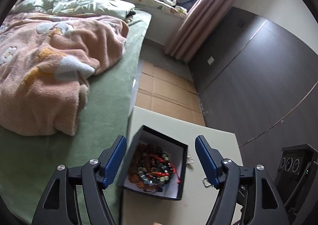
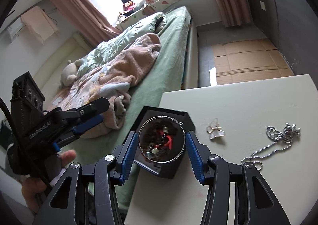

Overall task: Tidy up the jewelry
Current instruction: 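Drop the silver hoop into the box with the right tool while the left drops the bead bracelet, then reach for and grasp the silver chain necklace with the left tool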

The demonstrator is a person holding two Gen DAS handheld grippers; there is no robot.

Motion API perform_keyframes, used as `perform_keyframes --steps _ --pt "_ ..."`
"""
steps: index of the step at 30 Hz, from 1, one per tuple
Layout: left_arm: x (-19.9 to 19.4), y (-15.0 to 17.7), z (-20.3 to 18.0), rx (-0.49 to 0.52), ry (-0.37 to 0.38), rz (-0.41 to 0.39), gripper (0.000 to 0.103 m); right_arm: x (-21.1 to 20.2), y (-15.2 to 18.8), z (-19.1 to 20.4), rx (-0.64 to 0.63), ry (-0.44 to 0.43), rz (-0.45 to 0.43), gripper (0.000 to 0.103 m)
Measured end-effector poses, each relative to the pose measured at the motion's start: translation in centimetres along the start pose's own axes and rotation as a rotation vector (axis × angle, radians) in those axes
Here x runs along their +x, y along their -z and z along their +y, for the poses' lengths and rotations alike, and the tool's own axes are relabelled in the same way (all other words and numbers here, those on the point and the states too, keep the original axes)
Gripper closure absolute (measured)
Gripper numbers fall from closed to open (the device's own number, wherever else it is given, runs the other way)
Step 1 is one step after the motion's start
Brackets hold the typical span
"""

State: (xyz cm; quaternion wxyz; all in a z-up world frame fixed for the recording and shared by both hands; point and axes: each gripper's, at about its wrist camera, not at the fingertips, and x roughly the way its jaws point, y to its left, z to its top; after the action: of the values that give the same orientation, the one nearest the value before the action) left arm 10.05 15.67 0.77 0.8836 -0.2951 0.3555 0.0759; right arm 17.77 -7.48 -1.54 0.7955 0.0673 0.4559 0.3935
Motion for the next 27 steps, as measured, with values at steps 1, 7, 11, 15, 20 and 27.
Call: perform_keyframes --steps 1,7,11,15,20,27 --pt "0.0 -0.1 0.2 -0.002 -0.010 0.002 0.030 0.3 0.0 0.1 -0.002 -0.001 0.001 0.052" --pt "-0.8 -0.5 1.5 -0.016 -0.042 -0.024 0.028 2.3 -0.2 1.4 -0.013 -0.027 0.018 0.052" --pt "-1.2 -0.5 2.3 -0.038 -0.056 -0.037 0.027 3.3 -0.1 2.0 -0.020 -0.033 0.014 0.052" --pt "-1.5 -0.3 2.2 -0.043 -0.075 -0.076 0.027 3.9 -0.1 1.7 -0.038 0.044 0.065 0.049" --pt "-0.7 0.2 0.7 -0.014 -0.092 -0.082 0.027 1.3 -0.3 -1.2 0.045 0.032 0.036 0.018" --pt "1.1 1.7 -2.9 0.076 -0.111 -0.046 0.027 -2.5 0.0 -4.7 0.100 0.076 -0.005 0.005"
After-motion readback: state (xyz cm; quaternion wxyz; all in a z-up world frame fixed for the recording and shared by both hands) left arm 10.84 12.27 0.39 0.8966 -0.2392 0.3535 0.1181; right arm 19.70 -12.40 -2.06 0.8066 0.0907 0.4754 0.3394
